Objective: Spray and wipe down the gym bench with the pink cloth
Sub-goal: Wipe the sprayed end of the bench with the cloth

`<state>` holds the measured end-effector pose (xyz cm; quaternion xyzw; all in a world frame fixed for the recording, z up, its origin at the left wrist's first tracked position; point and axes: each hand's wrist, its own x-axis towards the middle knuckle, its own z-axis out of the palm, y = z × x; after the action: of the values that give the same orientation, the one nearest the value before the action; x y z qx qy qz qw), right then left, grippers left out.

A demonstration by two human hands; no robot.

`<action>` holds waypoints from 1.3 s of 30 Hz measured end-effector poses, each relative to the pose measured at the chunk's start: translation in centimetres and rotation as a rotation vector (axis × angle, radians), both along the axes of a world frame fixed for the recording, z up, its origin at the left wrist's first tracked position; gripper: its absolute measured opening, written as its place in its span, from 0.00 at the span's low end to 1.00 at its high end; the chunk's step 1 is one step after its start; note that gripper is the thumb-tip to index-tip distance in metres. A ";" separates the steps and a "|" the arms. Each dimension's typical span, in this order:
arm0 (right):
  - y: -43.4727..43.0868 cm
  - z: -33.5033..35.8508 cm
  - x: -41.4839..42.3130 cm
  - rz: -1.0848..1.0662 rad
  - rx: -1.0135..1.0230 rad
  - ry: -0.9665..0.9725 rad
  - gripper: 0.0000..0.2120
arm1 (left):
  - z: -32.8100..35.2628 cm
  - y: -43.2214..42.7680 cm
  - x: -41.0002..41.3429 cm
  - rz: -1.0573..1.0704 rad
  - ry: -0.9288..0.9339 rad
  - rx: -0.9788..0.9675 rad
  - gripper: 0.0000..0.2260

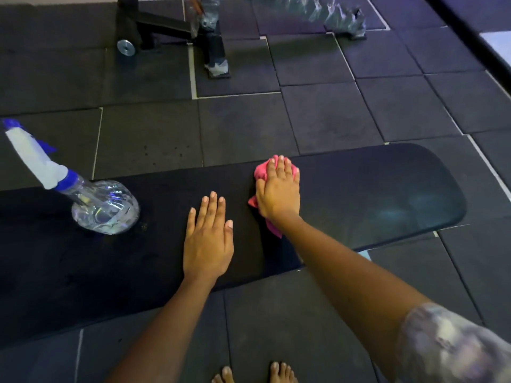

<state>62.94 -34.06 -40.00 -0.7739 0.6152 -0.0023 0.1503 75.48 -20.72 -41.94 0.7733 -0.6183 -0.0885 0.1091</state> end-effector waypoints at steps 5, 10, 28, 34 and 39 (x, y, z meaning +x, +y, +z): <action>4.6 0.4 -2.7 0.116 0.014 -0.058 0.36 | -0.1 -0.1 0.0 0.016 0.004 -0.011 0.26; 9.5 0.3 -5.3 0.081 0.021 -0.086 0.37 | -0.1 0.0 0.1 0.009 0.009 -0.016 0.25; 1.8 0.4 -4.1 0.050 -0.008 -0.097 0.37 | 0.2 0.0 -0.2 0.012 0.012 -0.014 0.24; 9.8 0.8 -8.0 0.279 0.057 -0.317 0.32 | 0.3 0.0 -0.2 0.011 0.004 0.006 0.24; 10.9 4.1 -10.3 -0.252 0.102 -1.013 0.22 | 0.3 0.0 -0.3 0.012 0.009 0.001 0.24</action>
<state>52.67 -23.12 -35.86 -0.5874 0.5531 -0.3646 0.4650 75.20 -20.68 -41.67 0.7767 -0.6131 -0.0914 0.1121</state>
